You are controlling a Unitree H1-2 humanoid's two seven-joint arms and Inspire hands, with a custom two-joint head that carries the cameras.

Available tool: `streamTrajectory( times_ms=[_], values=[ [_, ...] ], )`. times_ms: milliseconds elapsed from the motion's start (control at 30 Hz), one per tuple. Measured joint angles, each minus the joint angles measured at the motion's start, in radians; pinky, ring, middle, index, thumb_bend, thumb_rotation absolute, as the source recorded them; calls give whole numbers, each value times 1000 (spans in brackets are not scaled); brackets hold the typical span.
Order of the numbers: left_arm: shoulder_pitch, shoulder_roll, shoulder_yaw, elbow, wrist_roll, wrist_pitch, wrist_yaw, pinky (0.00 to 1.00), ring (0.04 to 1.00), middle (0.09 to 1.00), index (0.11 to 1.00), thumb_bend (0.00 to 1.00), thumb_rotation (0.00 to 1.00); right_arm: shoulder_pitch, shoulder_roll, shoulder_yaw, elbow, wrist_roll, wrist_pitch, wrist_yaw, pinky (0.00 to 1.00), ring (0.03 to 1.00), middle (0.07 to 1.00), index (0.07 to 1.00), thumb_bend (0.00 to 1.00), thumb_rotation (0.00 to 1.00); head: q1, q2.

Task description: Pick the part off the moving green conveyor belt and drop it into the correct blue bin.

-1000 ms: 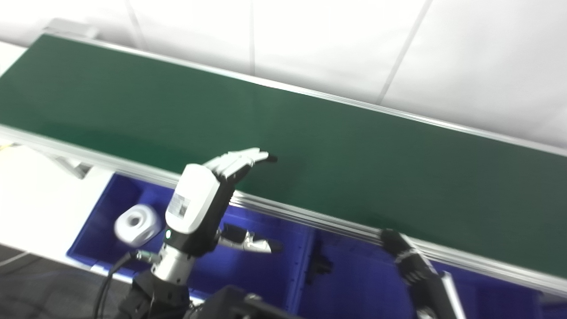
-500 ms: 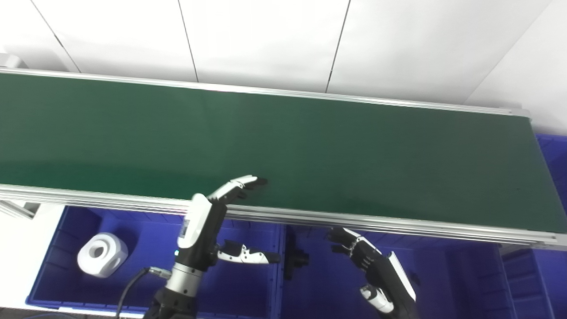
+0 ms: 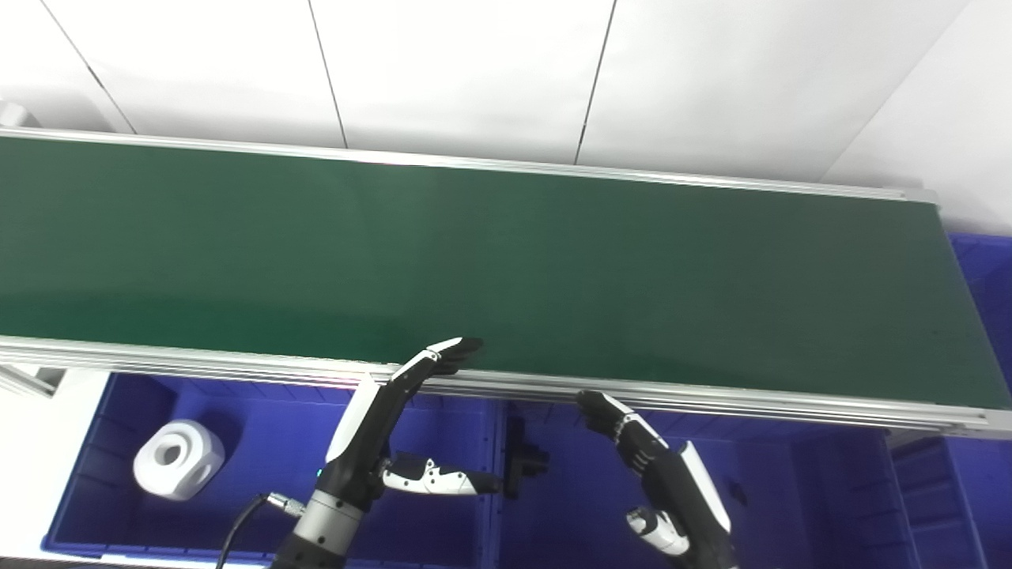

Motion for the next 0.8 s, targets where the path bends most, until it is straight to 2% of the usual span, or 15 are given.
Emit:
streamTrajectory(
  times_ms=[167, 433, 567, 800],
  values=[
    [9, 25, 1, -2, -55, 0, -54, 806, 849, 857, 823, 810, 403, -2, -8, 31, 0, -10, 0, -42, 899, 908, 901, 884, 920, 894, -23, -3],
    [34, 65, -6, -15, -190, -1, -134, 756, 845, 853, 788, 853, 536, -4, -25, 88, 0, -47, 0, -121, 922, 931, 926, 903, 898, 892, -29, 6],
    [59, 66, -2, -33, -246, -1, -162, 753, 843, 850, 796, 880, 600, -11, -34, 108, 0, -46, 0, -145, 916, 931, 927, 900, 915, 888, -11, 11],
    [57, 50, 15, -26, -272, -3, -202, 774, 850, 861, 811, 861, 605, -33, -60, 132, 0, -45, 0, -184, 912, 929, 927, 898, 919, 888, -2, 15]
  ],
)
